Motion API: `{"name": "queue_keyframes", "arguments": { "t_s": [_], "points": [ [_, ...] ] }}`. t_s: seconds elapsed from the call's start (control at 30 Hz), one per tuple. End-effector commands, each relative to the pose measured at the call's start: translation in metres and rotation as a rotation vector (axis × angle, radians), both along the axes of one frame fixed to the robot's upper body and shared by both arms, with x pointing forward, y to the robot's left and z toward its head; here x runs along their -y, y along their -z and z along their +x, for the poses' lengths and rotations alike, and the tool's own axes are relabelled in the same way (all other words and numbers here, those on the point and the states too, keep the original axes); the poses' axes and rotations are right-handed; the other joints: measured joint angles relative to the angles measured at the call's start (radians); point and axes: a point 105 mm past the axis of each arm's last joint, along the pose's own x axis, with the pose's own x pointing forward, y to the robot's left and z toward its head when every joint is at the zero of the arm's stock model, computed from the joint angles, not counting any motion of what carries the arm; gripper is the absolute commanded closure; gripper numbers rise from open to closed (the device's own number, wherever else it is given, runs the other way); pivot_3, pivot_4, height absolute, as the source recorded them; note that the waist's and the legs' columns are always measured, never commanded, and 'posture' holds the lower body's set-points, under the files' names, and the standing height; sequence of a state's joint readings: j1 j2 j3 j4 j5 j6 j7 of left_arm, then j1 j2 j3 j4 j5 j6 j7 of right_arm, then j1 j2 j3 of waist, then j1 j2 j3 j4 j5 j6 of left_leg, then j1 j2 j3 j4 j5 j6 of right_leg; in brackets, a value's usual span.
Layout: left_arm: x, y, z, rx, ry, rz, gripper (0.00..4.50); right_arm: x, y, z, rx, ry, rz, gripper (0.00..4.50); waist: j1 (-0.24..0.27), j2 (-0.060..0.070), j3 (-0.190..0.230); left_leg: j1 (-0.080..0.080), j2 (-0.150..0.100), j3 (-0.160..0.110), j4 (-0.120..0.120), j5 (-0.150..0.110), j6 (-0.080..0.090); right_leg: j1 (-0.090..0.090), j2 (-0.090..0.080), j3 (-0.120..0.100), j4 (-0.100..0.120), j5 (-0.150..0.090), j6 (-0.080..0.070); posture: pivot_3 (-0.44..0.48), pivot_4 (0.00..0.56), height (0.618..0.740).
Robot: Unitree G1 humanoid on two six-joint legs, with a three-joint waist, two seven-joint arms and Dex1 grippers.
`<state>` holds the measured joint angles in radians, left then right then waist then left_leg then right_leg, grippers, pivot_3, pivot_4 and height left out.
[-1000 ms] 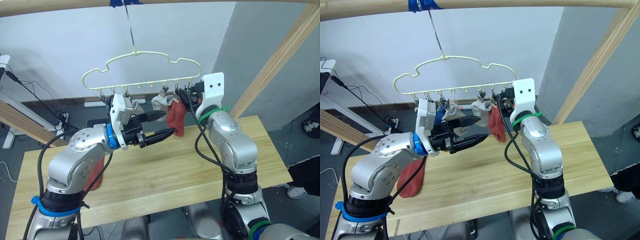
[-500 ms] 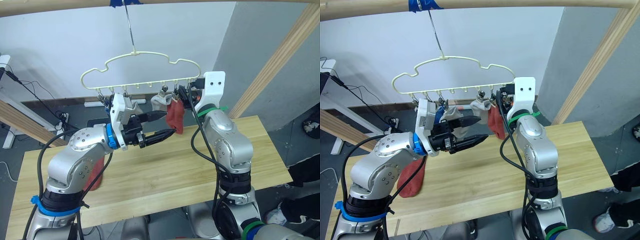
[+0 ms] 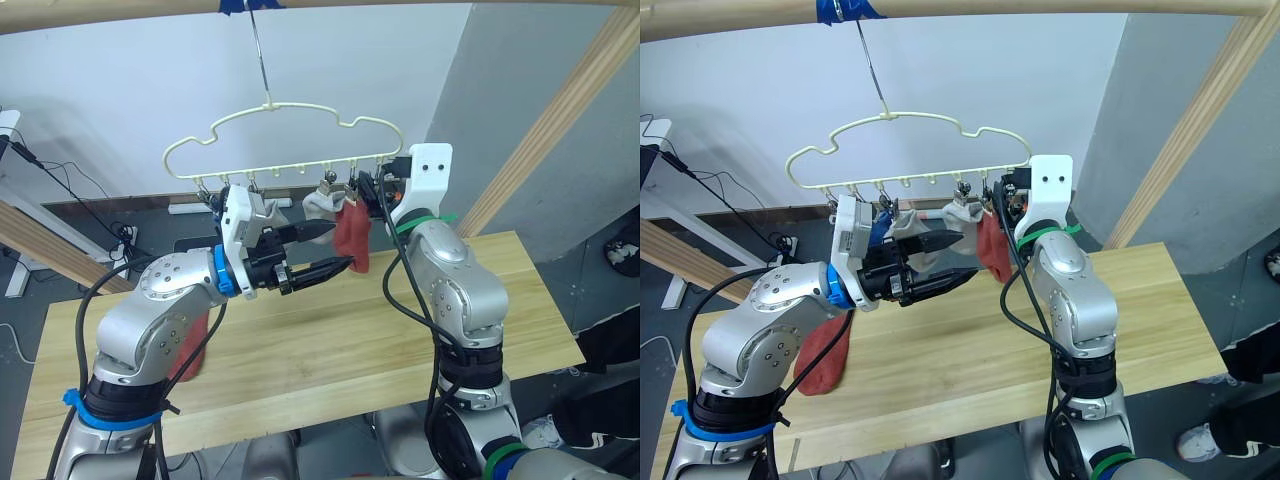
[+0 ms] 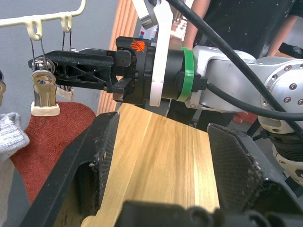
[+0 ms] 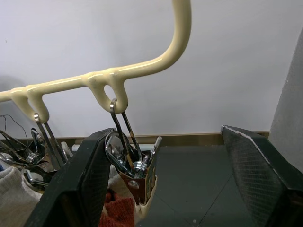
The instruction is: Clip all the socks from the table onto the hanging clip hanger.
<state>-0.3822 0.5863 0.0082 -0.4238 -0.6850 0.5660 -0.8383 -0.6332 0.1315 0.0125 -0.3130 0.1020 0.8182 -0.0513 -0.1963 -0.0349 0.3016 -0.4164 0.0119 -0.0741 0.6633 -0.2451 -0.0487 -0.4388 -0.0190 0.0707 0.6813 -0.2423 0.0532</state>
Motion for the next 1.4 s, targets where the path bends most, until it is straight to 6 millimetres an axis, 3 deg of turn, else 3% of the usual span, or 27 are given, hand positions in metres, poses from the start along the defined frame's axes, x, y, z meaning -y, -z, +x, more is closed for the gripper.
{"name": "queue_keyframes", "arguments": {
  "t_s": [0.03,0.63,1.07,1.17,1.4],
  "points": [
    [0.002,-0.008,-0.003,0.044,0.015,-0.007,1.20,0.001,-0.011,-0.008,0.045,0.006,0.033,0.78,0.000,0.000,0.000,0.000,0.000,0.000,0.000,0.000,0.000,0.000,0.000,0.000,0.000,0.000,0.000,-0.262,0.238,0.735],
    [0.005,-0.008,-0.004,0.046,0.019,-0.012,1.20,0.011,-0.014,-0.008,0.093,0.079,0.024,0.78,0.000,0.000,0.000,0.000,0.000,0.000,0.000,0.000,0.000,0.000,0.000,0.000,0.000,0.000,0.000,-0.263,0.239,0.735],
    [0.007,-0.006,-0.005,0.045,0.027,-0.008,1.20,0.001,-0.017,-0.012,0.080,0.021,0.115,0.78,-0.001,0.000,0.000,0.000,0.000,0.000,0.000,0.000,0.000,0.000,0.000,0.000,0.000,0.000,0.000,-0.265,0.240,0.735],
    [0.007,-0.005,-0.005,0.043,0.027,-0.006,1.18,-0.003,-0.019,-0.013,0.078,0.002,0.136,1.35,-0.001,0.000,0.000,0.000,0.000,0.000,0.000,0.000,0.000,0.000,0.000,0.000,0.000,0.000,0.000,-0.265,0.240,0.735],
    [0.006,-0.004,-0.005,0.044,0.025,-0.005,1.18,-0.009,-0.021,-0.018,0.083,-0.033,0.160,3.93,0.000,0.000,0.000,0.000,0.000,0.000,0.000,0.000,0.000,0.000,0.000,0.000,0.000,0.000,0.000,-0.265,0.240,0.735]
  ]
}}
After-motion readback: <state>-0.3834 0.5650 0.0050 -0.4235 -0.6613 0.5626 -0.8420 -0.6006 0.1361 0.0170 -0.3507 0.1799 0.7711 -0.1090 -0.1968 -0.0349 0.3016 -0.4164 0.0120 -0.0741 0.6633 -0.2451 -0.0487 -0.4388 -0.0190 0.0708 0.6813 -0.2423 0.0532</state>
